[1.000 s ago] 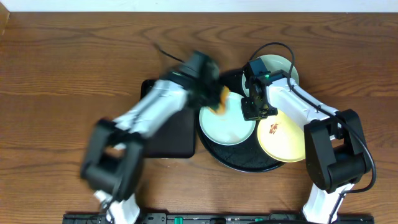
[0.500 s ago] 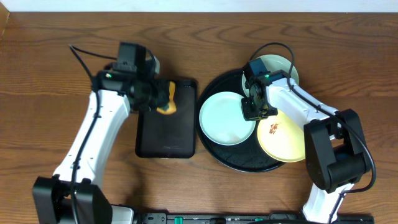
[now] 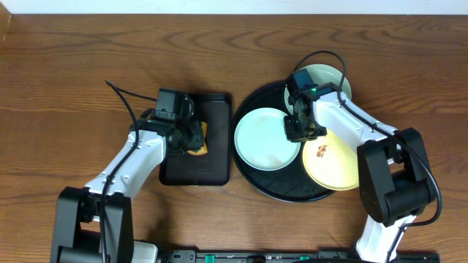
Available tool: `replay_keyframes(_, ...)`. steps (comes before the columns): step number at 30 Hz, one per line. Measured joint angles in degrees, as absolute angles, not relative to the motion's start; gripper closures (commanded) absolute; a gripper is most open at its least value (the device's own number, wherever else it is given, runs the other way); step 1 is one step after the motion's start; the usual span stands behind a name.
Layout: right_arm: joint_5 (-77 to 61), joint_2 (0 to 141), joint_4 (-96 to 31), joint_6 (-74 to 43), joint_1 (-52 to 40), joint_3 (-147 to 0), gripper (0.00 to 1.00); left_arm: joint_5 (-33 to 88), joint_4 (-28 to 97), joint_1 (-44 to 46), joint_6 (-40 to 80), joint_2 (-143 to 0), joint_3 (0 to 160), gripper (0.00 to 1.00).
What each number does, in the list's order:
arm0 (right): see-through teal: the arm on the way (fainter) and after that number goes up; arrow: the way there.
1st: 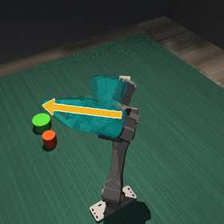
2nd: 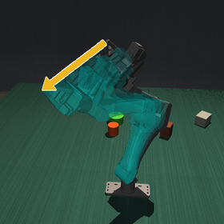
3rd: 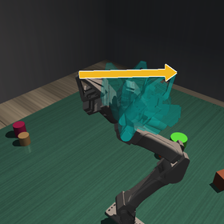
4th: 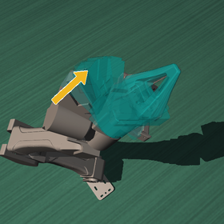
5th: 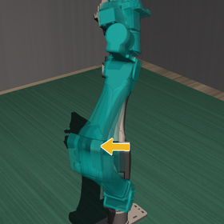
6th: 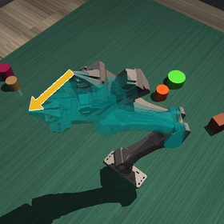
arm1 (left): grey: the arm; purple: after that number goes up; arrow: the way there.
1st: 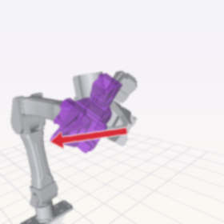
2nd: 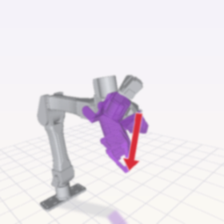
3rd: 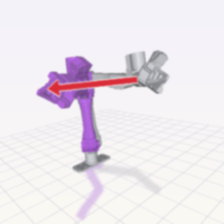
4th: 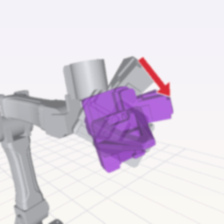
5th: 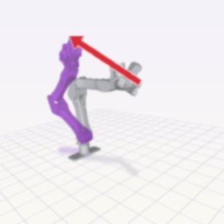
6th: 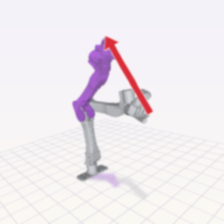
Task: Clean dirty plates on tray and stack at the side
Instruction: 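Return the sponge with left gripper over the black tray, then lift the cleaned pale green plate by its rim with right gripper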
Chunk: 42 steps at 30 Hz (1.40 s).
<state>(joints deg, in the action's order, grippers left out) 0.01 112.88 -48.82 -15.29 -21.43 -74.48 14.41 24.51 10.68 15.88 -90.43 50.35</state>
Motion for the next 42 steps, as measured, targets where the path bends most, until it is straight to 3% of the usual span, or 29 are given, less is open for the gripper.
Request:
replay_keyframes(2, 0.0, 112.9, -48.8, -15.3, -21.4, -74.5, 0.82, 13.2, 24.0, 10.7, 16.0, -90.4, 50.3, 0.71)
replay_keyframes(5, 0.0, 112.9, -48.8, -15.3, -21.4, -74.5, 0.73, 12.0, 23.9, 10.7, 15.8, -90.4, 50.3, 0.28)
replay_keyframes(7, 0.0, 112.9, -48.9, -15.3, -21.4, -74.5, 0.67, 11.6, 23.9, 10.8, 16.1, -90.4, 50.3, 0.2)
replay_keyframes(14, 0.0, 112.9, -48.9, -15.1, -21.4, -74.5, 0.69, 11.1, 23.8, 11.2, 16.2, -90.4, 50.3, 0.16)
replay_keyframes(19, 0.0, 112.9, -48.9, -15.0, -21.4, -74.4, 0.81, 10.7, 23.8, 11.2, 16.3, -90.4, 50.3, 0.15)
replay_keyframes(23, 0.0, 112.9, -48.6, -15.1, -21.5, -74.0, 0.82, 10.5, 23.8, 11.2, 16.3, -90.4, 50.3, 0.14)
replay_keyframes(27, -0.4, 112.9, -48.2, -14.9, -21.5, -73.7, 0.99, 10.5, 23.8, 11.2, 16.3, -90.4, 50.3, 0.14)
replay_keyframes(42, 0.1, 111.6, -52.8, -15.4, -21.5, -77.6, 0.99, 10.3, 23.8, 11.2, 16.3, -90.4, 50.3, 0.13)
